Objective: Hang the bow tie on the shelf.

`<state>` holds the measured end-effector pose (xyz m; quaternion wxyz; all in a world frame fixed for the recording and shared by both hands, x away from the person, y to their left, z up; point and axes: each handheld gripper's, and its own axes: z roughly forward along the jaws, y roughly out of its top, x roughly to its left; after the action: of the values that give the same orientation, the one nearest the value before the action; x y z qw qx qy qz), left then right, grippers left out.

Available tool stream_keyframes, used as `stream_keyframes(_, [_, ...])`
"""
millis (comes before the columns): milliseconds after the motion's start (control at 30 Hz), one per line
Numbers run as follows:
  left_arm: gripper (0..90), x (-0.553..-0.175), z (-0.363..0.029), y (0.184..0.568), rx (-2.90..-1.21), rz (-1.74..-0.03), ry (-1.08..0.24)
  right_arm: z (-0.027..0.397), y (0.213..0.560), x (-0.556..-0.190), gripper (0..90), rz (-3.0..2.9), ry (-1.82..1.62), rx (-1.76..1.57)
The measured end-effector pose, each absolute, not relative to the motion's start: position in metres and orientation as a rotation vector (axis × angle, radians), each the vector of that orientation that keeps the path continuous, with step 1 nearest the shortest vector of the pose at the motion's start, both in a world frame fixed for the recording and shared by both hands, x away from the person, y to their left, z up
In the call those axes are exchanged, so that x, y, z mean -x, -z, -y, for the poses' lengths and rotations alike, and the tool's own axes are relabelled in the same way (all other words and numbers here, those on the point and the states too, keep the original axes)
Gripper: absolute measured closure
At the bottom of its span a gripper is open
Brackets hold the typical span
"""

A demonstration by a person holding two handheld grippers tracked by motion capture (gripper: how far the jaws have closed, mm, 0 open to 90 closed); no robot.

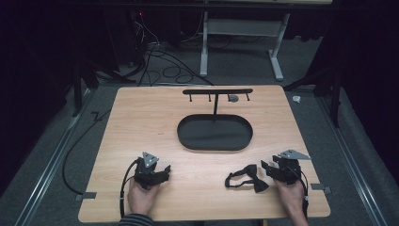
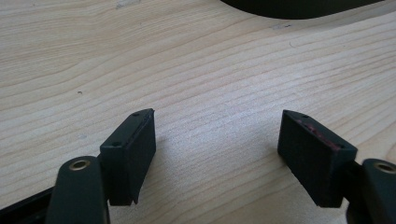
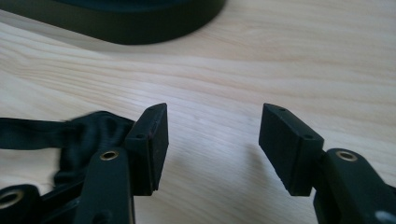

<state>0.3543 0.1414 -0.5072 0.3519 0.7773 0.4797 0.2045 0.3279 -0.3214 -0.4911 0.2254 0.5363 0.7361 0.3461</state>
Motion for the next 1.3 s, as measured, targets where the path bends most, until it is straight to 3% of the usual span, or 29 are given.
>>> stream_keyframes(233, [28.2, -0.354, -0.141, 0.507, -2.012, -1.242, -0.53, 0.304, 0.478, -0.319, 50.6, -2.107, -1.034, -1.39])
stream_keyframes(600, [28.0, -0.354, -0.141, 0.507, -2.013, -1.241, -0.53, 0.274, 0.466, -0.308, 52.3, -2.233, -1.131, -1.248])
stream_keyframes(1300, [27.6, -0.354, -0.141, 0.507, -2.016, -1.241, -0.531, 0.23, 0.474, -0.321, 58.6, -2.435, -1.076, -1.086])
